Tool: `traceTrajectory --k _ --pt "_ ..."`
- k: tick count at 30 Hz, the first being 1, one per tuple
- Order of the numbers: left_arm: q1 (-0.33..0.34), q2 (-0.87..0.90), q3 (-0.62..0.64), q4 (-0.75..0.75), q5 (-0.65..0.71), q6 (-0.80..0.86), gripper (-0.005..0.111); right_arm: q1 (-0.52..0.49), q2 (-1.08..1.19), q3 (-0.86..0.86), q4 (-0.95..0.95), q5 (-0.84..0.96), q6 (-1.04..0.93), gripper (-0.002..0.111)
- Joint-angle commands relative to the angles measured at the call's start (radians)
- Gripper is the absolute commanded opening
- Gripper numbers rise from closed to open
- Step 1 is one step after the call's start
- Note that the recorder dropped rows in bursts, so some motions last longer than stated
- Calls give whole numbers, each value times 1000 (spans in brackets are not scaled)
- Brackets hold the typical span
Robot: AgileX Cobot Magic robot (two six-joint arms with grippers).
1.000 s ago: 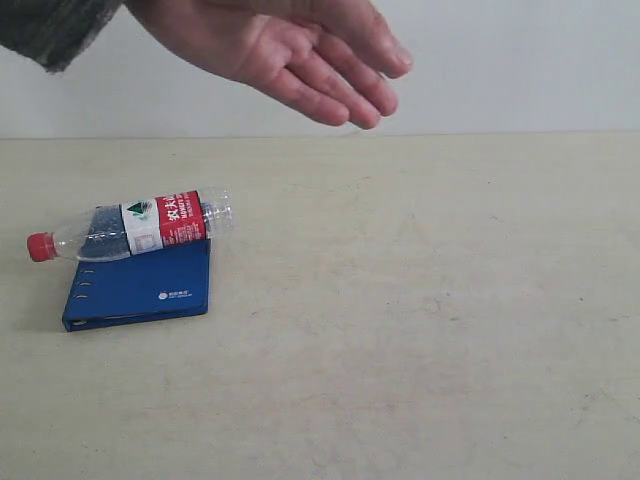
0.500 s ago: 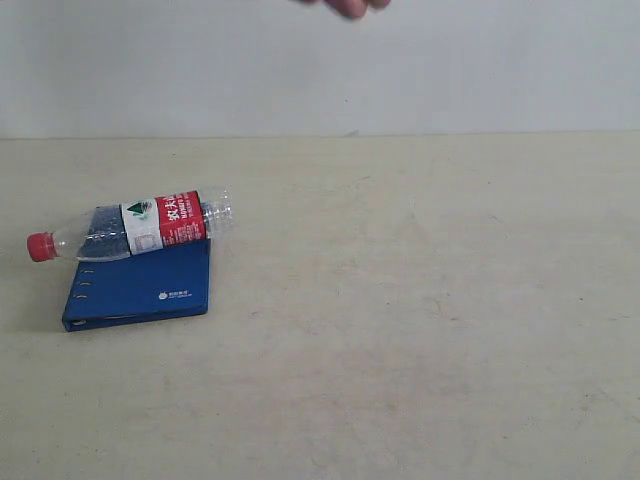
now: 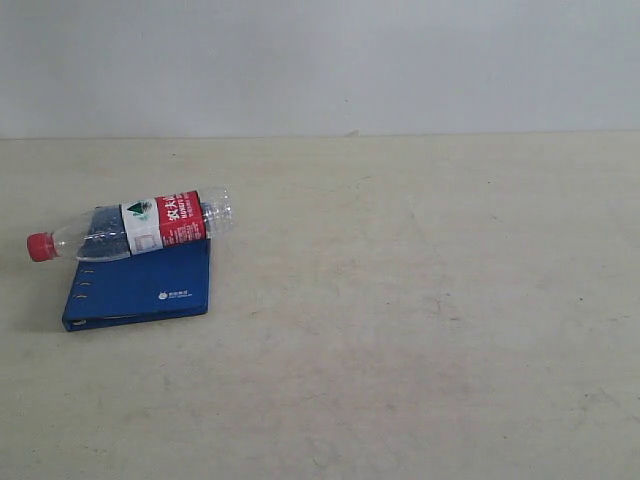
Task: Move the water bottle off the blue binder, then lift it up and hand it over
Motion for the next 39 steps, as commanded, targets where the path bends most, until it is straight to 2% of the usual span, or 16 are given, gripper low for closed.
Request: traceTrajectory --k 1,3,7,9,11,14,16,19,21,24,27,30,32,39 --pt "-4 -3 0 -6 1 0 4 2 437 -228 -746 -434 343 3" --pt "-4 -3 0 -6 1 0 4 2 640 -296 -827 -526 343 3" --pt "-4 -3 0 -6 1 0 4 34 941 -374 -744 -583 227 3" --pt "-4 -3 0 -6 1 0 4 108 1045 -405 -697 -575 148 3" --pt "-4 -3 0 -6 1 0 4 236 1114 -436 -667 -520 70 3" --pt "-4 -3 0 -6 1 0 4 467 1191 -496 -632 -285 -77 3" --pt "-4 -3 0 -6 1 0 4 628 1238 -555 -607 51 -257 3" --pt "-4 -3 0 -6 1 0 4 802 1311 -664 -462 466 -469 3" --pt "-4 -3 0 -6 1 0 4 871 1358 -741 -404 584 -530 3" --pt "-4 -3 0 -6 1 0 4 913 1428 -838 -402 576 -535 4" --pt "-4 -3 0 -6 1 0 4 932 1512 -935 -416 541 -535 20" --pt "-4 -3 0 -6 1 0 4 932 1602 -1022 -416 553 -535 45" --pt "-4 -3 0 -6 1 0 4 932 1671 -1083 -427 574 -537 55" --pt "-4 -3 0 -6 1 0 4 942 1867 -1304 -489 590 -640 58"
